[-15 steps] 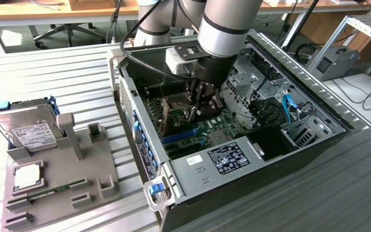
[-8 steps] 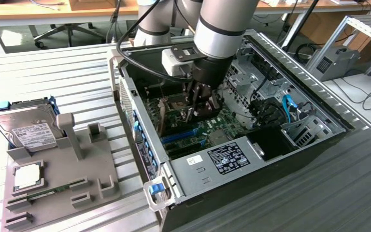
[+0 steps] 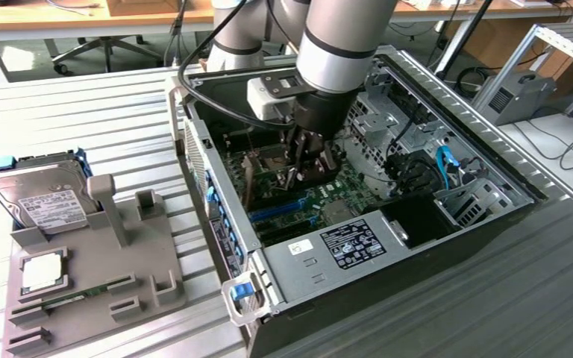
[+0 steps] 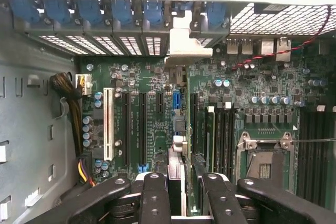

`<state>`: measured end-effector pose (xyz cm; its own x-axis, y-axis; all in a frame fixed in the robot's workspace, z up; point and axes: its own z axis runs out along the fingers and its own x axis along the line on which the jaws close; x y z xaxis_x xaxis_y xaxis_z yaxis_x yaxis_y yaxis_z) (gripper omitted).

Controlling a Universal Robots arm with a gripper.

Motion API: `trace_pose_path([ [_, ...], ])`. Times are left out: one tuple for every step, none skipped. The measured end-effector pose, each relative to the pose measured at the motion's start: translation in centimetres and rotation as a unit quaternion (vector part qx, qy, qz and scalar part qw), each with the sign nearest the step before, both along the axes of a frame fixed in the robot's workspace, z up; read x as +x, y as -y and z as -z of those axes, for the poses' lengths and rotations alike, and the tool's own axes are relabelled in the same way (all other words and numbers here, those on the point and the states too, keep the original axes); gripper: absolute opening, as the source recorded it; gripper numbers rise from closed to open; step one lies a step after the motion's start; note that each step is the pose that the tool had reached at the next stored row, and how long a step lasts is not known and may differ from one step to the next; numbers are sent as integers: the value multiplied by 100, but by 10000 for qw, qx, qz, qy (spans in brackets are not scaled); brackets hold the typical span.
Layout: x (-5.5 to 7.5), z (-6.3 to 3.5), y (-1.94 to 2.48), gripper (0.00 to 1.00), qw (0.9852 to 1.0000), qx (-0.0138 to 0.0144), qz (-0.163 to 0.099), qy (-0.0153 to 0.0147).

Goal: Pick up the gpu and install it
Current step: 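Insert the gpu into the slot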

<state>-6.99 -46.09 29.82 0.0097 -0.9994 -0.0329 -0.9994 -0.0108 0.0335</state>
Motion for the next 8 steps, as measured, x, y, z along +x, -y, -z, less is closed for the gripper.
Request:
trace_pose_path([
  [-2,4,0,29,10000,0,0,0],
  [-8,8,0,29,10000,0,0,0],
  [-15,12,0,29,10000,0,0,0],
  [-23,16,0,29,10000,0,0,0],
  [-28,21,0,29,10000,0,0,0],
  [-39,28,0,29,10000,0,0,0],
  [-51,37,0,29,10000,0,0,0],
  [-59,47,-4,29,10000,-1,0,0],
])
